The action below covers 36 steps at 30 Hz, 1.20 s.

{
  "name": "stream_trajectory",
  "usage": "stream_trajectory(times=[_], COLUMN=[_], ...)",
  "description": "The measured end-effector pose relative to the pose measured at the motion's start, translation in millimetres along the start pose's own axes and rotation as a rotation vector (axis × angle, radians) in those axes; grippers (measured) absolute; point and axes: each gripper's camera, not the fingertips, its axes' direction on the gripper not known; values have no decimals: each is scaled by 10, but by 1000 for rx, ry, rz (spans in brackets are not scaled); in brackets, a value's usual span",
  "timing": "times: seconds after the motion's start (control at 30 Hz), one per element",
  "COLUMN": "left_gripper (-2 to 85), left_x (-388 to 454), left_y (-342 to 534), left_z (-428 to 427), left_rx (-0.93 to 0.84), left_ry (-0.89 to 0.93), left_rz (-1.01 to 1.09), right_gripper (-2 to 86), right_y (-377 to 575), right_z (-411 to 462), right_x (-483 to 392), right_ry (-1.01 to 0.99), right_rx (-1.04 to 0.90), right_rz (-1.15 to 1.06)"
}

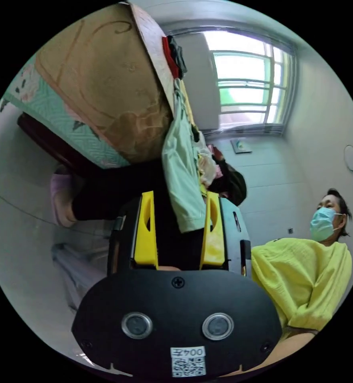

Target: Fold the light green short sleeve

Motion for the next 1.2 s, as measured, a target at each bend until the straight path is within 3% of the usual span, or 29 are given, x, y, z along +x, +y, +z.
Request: stream_trajectory(times=[0.1, 0.2, 0.27, 0.33, 0.4, 0.47, 0.57, 0.87, 1.03, 1.2], left_gripper=[64, 29, 23, 18, 17, 16, 14, 13, 11, 8], left_x=[86, 197, 254, 327, 348, 326, 307, 316, 270, 247], left_y=[-14, 49, 112, 191, 219, 235, 293, 430, 518, 592], left_z=[130, -99, -230, -311, -291, -257, -225, -192, -163, -347], left_rx=[-159, -81, -45, -35, -46, -49, -34, -45, -50, -63], left_ry=[-61, -119, -119, -158, -186, -187, -202, -271, -244, -312], left_rz=[96, 135, 146, 171, 186, 183, 181, 204, 186, 180], right_gripper=[12, 31, 39, 39, 42, 47, 29, 5, 26, 70], right_y=[-63, -127, -182, -287, -557, -957, -1392, -1636, -1389, -1440], right_z=[-167, -198, -418, -612, -547, -41, 969, 4267, 4905, 4347], right_x=[-60, -15, -161, -462, -997, -1858, -2794, -4547, -4749, -4716], right_ry=[81, 80, 153, 246, 349, 439, 315, 285, 480, 434], right_rx=[43, 37, 149, 278, 274, 196, 46, -442, -518, -414], right_rz=[21, 126, 144, 72, -123, -427, -665, -1091, -1251, -1194])
